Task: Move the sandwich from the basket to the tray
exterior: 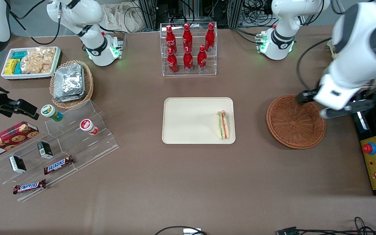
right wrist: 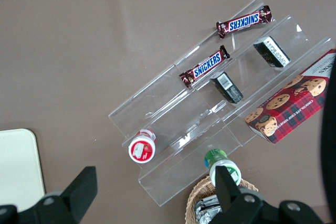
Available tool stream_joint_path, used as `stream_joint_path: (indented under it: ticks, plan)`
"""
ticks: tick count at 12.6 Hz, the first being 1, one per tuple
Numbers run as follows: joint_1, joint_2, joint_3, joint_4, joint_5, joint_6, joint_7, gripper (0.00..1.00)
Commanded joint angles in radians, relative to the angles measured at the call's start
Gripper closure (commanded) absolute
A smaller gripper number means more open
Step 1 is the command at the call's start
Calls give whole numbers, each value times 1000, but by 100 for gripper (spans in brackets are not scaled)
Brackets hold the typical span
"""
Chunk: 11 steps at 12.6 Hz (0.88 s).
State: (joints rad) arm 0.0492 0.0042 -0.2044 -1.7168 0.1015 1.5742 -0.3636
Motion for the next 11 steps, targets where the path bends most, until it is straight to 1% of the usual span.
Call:
stream_joint_path:
  ticks: [1, 3, 5, 9, 11]
  plan:
    - [-11, -111, 77, -142, -34, 64, 66, 0]
    - [-11, -179, 95, -219, -48, 114, 133, 0]
    - [-12, -181, 144, -190, -118, 107, 161, 0]
    - [-22, -156, 149, -80, -114, 9, 153, 0]
    - [-15, -156, 149, -76, -111, 6, 155, 0]
